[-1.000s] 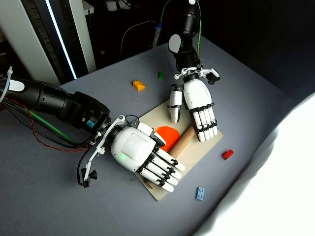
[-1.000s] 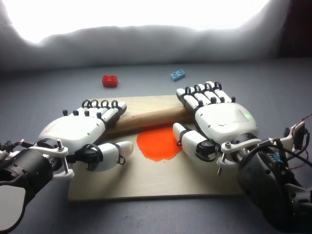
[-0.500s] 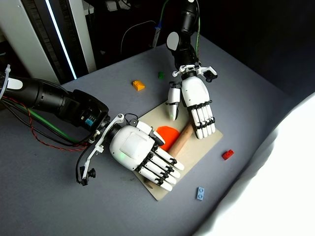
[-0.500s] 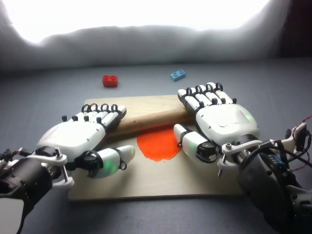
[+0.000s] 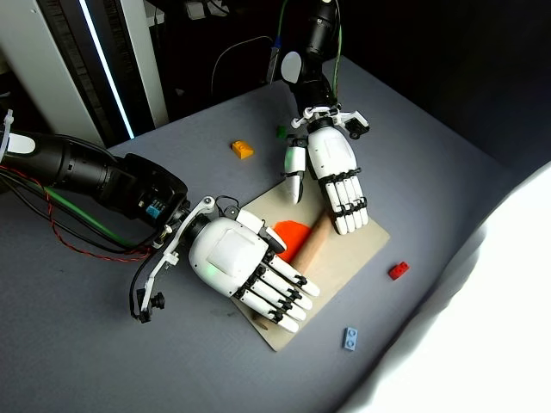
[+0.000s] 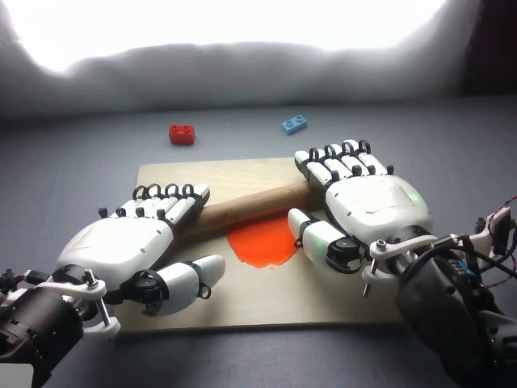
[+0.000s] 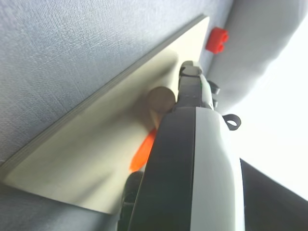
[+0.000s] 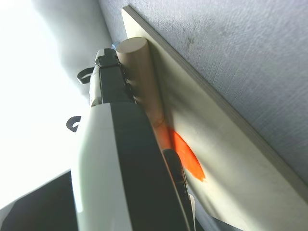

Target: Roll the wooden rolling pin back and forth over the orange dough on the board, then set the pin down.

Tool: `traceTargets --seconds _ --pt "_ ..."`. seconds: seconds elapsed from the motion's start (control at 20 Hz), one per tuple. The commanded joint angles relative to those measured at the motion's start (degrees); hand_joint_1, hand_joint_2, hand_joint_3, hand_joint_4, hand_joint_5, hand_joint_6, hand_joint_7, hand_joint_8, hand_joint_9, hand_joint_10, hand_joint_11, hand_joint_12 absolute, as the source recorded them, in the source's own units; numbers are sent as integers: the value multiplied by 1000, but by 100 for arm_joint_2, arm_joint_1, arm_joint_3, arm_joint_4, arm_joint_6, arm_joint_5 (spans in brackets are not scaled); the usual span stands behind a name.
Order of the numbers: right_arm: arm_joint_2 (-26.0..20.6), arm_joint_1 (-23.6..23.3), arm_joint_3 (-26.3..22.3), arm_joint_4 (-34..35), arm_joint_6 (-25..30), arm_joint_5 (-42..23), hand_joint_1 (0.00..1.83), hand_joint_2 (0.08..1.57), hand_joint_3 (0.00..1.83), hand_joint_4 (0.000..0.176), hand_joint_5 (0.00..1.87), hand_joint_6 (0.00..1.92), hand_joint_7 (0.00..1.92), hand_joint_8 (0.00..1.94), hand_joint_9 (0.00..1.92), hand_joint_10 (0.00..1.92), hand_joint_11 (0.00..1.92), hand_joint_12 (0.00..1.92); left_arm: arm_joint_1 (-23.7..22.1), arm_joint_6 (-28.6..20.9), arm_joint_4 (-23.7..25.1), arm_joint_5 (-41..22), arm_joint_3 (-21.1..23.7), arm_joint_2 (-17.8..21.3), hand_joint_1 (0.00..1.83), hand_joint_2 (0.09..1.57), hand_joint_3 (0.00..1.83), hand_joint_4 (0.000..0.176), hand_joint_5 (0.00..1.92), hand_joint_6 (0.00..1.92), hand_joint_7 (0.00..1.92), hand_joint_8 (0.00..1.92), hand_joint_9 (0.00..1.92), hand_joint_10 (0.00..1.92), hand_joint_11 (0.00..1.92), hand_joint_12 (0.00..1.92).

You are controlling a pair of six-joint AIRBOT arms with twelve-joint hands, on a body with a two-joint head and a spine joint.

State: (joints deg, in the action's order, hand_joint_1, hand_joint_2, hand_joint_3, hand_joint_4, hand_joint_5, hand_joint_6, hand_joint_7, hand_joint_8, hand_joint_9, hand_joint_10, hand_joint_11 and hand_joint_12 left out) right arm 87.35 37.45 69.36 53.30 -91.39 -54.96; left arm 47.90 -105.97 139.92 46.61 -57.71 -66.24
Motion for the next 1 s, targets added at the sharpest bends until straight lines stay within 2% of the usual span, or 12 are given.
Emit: traceTargets --seconds 0.0,0.35,0.4,0.7,0.95 --pt "-16 21 -26 -89 39 -158 0 1571 122 0 101 9 79 6 43 11 4 2 53 7 132 147 39 12 0 1433 0 0 0 0 0 0 0 0 0 0" --pt "-50 17 54 -63 71 183 0 1571 118 0 157 31 133 23 82 26 35 24 66 34 135 -95 155 126 0 1439 3 0 11 4 0 0 0 0 5 2" --pt "-57 2 77 -63 73 248 0 1571 121 0 193 15 169 3 113 11 0 259 66 34 135 -142 165 144 0 1438 2 0 17 7 0 0 0 0 0 0" --pt "-166 -37 42 -63 49 347 0 1571 119 0 255 24 245 8 176 22 0 550 74 34 170 -313 211 172 0 1435 0 0 71 18 52 13 28 9 29 18" --pt "-339 -54 -185 -64 -35 310 0 1571 112 0 273 24 260 6 190 19 0 602 91 33 180 -288 333 218 0 1436 0 0 71 11 59 7 40 9 16 21"
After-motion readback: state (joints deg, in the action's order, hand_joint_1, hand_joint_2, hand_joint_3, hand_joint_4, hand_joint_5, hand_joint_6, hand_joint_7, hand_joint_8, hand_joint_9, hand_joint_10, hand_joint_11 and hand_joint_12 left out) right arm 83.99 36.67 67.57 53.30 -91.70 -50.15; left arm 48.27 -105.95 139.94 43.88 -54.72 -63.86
